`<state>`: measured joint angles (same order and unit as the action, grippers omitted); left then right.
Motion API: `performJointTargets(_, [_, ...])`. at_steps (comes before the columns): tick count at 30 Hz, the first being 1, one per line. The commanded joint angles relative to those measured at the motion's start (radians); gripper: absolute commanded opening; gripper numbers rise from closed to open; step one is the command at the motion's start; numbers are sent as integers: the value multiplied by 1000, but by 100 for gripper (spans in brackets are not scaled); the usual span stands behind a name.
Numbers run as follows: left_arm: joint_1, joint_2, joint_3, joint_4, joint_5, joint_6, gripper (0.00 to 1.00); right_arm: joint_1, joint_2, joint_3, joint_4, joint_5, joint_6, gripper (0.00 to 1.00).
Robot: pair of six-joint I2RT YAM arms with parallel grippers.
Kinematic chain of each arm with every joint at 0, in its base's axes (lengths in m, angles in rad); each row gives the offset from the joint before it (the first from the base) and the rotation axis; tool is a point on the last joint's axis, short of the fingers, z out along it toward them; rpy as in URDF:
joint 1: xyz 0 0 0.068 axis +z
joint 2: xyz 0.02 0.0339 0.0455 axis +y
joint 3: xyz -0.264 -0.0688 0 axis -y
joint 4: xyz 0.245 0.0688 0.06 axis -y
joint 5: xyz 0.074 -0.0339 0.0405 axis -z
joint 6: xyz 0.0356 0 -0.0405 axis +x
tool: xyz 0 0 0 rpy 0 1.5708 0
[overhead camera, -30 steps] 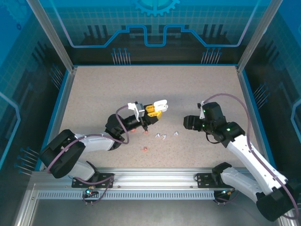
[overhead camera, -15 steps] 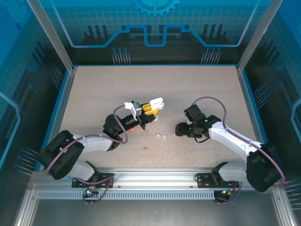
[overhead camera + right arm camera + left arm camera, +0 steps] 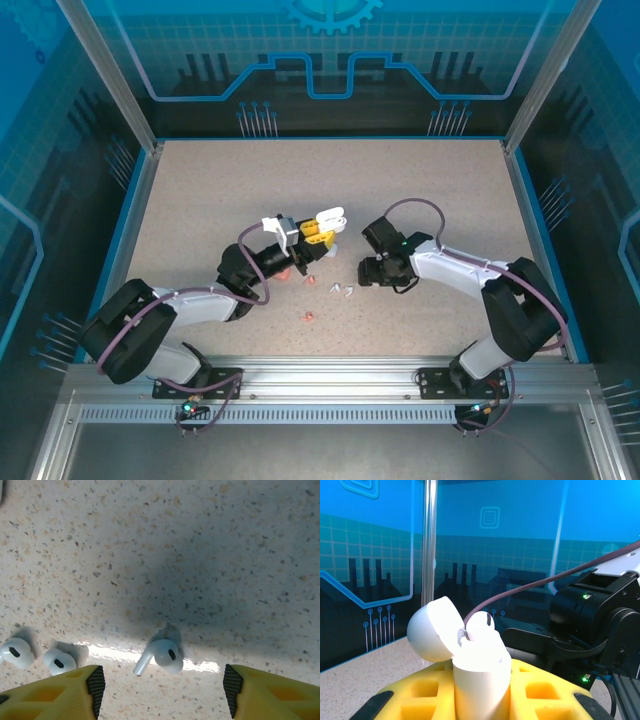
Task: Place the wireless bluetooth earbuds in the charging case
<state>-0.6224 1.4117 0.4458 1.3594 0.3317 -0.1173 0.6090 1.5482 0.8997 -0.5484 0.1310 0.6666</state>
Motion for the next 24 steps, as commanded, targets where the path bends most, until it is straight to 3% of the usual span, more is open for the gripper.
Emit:
performJointTargets(1, [8, -23, -10, 40, -13, -12, 0, 12, 36, 30, -2, 5, 19, 67])
performJointTargets(13, [9, -22, -10, 40, -16, -7, 0, 30, 132, 84, 9, -10, 0, 55])
performJointTargets(24, [11, -22, -10, 39, -18, -6, 0, 43, 167, 117, 36, -43, -31, 51])
